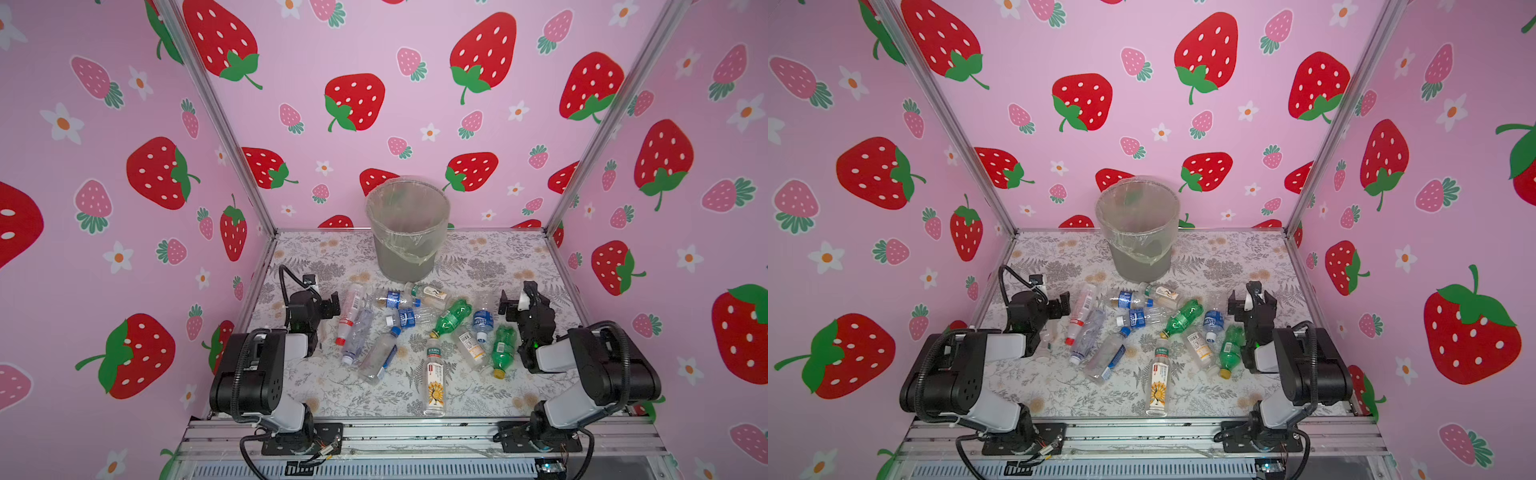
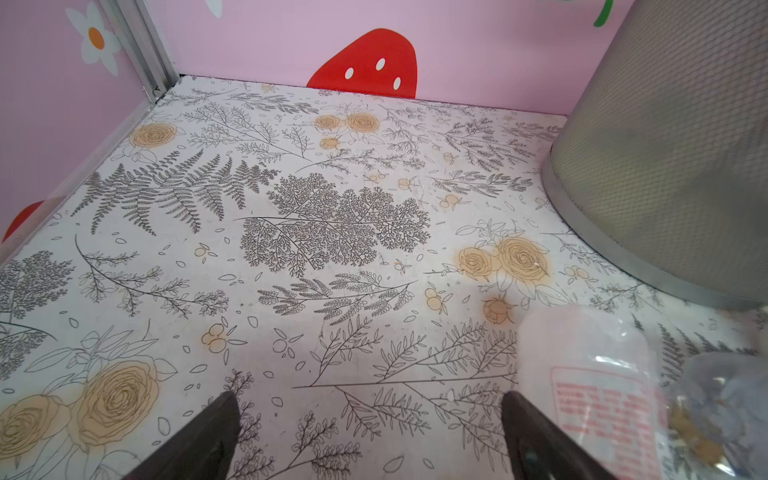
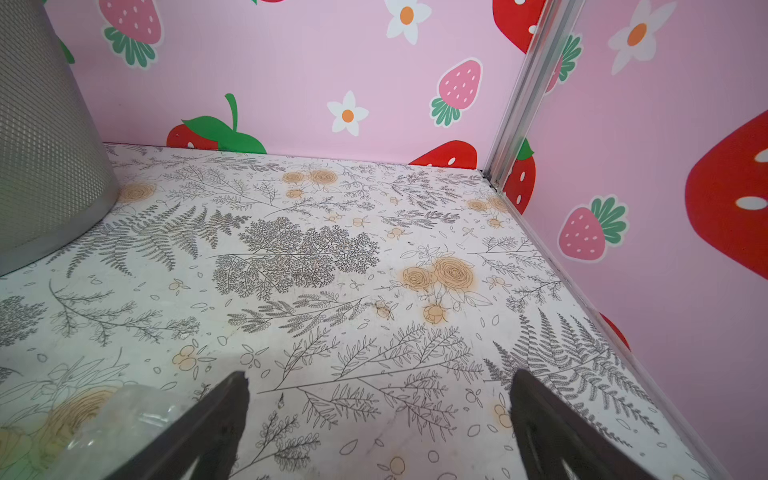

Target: Throw the plastic bottles in the bin

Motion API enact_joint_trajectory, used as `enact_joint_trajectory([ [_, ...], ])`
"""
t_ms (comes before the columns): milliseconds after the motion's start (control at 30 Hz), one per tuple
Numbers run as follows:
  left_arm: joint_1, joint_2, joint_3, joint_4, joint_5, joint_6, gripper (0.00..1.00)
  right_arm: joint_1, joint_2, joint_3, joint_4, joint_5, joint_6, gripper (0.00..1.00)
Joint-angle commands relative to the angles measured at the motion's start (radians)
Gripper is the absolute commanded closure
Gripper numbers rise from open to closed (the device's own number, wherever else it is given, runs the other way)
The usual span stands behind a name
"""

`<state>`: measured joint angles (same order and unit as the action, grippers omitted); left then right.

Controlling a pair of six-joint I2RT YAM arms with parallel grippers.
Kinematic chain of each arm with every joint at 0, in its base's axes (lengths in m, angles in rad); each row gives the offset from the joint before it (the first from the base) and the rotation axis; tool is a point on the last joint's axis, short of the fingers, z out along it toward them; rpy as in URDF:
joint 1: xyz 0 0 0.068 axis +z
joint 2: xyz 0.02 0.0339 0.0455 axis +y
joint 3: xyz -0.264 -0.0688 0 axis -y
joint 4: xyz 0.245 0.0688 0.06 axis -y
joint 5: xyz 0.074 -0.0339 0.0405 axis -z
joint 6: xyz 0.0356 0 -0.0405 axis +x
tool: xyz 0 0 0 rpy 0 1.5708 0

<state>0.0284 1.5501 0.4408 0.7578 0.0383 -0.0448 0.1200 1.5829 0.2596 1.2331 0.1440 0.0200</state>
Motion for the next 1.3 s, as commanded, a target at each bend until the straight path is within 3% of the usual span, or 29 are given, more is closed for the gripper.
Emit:
enact_joint_trajectory([
  [0,0.003,-0.001,0.015,0.008,0.014,0.02,0.01,0.0,-0.008,0.01,0.02,-0.005,-0.019,0.01],
  [767,0.003,-0.003,0.011,0.011,0.007,0.02,0.01,0.004,-0.032,0.006,0.015,0.002,-0.016,0.01],
  [1067,0.001,-0.112,0.013,-0.093,-0.123,-0.033,0.01,0.03,-0.149,0.049,-0.161,0.085,-0.005,0.01],
  [1267,-0.015,-0.191,0.103,-0.319,-0.243,-0.064,0.01,0.074,-0.247,0.187,-0.483,0.166,0.117,0.01],
])
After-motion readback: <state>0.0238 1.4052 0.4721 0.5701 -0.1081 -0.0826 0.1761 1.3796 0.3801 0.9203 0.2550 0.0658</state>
